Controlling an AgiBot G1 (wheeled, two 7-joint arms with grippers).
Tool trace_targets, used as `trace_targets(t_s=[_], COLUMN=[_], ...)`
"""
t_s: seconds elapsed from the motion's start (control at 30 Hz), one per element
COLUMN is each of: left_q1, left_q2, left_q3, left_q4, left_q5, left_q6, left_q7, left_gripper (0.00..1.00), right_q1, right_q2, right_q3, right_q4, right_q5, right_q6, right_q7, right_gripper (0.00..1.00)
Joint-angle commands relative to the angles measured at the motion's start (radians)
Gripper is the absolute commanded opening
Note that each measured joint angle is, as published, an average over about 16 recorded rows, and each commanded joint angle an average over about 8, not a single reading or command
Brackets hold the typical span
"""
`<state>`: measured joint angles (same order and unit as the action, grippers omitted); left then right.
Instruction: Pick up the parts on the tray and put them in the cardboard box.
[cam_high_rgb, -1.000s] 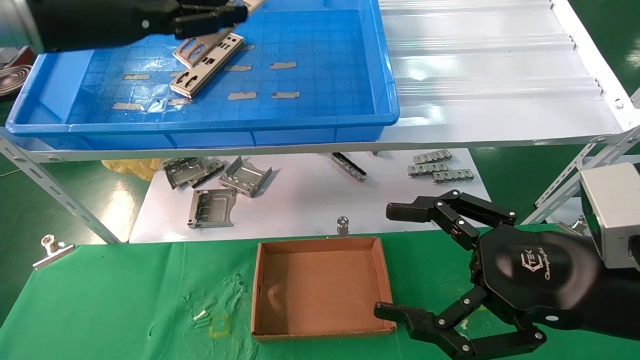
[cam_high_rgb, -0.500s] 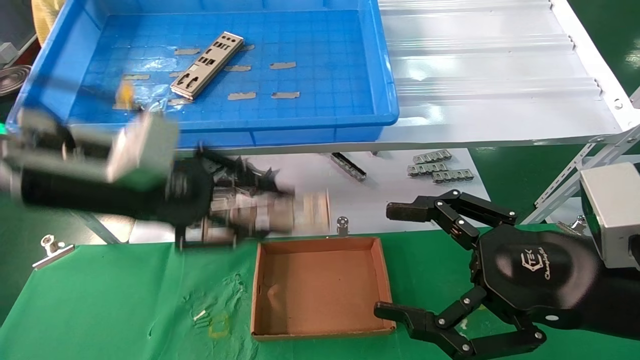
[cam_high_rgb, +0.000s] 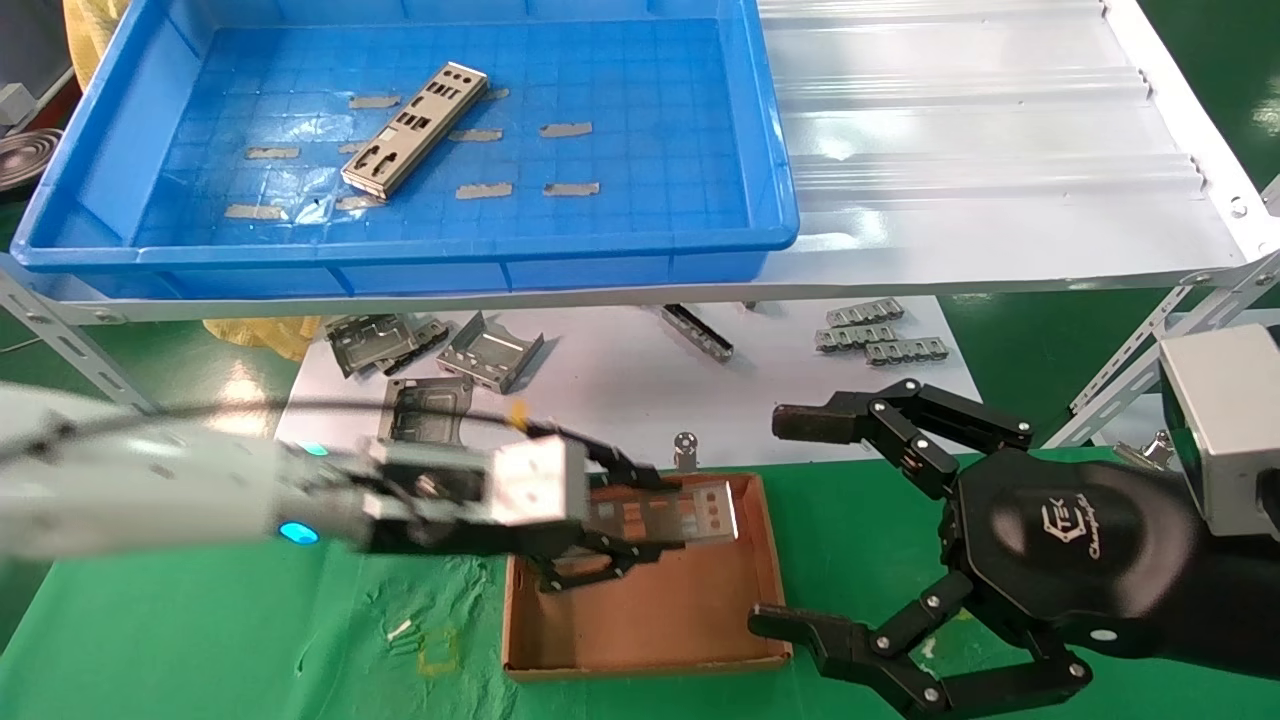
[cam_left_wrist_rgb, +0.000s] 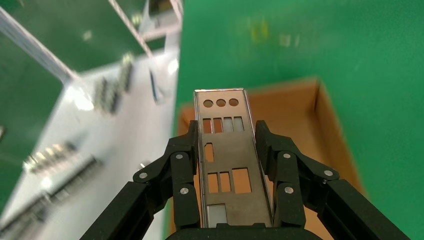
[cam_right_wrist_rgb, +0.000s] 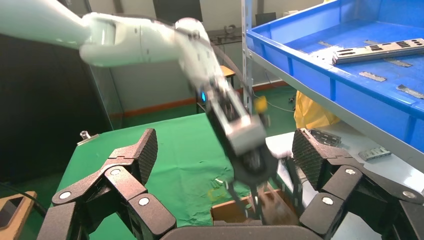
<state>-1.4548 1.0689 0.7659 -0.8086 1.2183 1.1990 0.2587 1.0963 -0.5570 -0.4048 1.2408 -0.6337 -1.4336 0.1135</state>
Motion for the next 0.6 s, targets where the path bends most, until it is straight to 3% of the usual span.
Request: trace_targets(t_s=[0.03,0.23,0.27,0.5,0.53,0.6], left_q1=[0.038,0.068,0.07,0.062,0.06,0.058], left_q2=[0.033,0.093,0.1,0.129,0.132,0.135], left_q3=[0.011,0.019,0.02,0.026,0.027,0.027], left_q4=[0.011,0.067,0.077,0.13,0.135,0.144], left_q5=[0.029,0.058,0.06,0.075,0.076,0.078], left_q6=[-0.061,-0.141,-0.147,-0.158,-0.16,-0.161], left_q7=[0.039,0.096,0.102,0.14,0.144,0.152], left_gripper=[0.0,0.0,0.04,0.91,1.0,1.0], right_q1=[0.0,0.0,0.0,0.0,0.0,0.0], right_q2=[0.0,0.0,0.0,0.0,0.0,0.0], right_q3=[0.0,0.0,0.0,0.0,0.0,0.0], right_q4=[0.0,0.0,0.0,0.0,0.0,0.0], right_q5=[0.0,0.0,0.0,0.0,0.0,0.0], right_q6=[0.0,0.0,0.0,0.0,0.0,0.0], right_q7=[0.0,0.0,0.0,0.0,0.0,0.0], right_gripper=[1.0,1.0,1.0,1.0,1.0,1.0])
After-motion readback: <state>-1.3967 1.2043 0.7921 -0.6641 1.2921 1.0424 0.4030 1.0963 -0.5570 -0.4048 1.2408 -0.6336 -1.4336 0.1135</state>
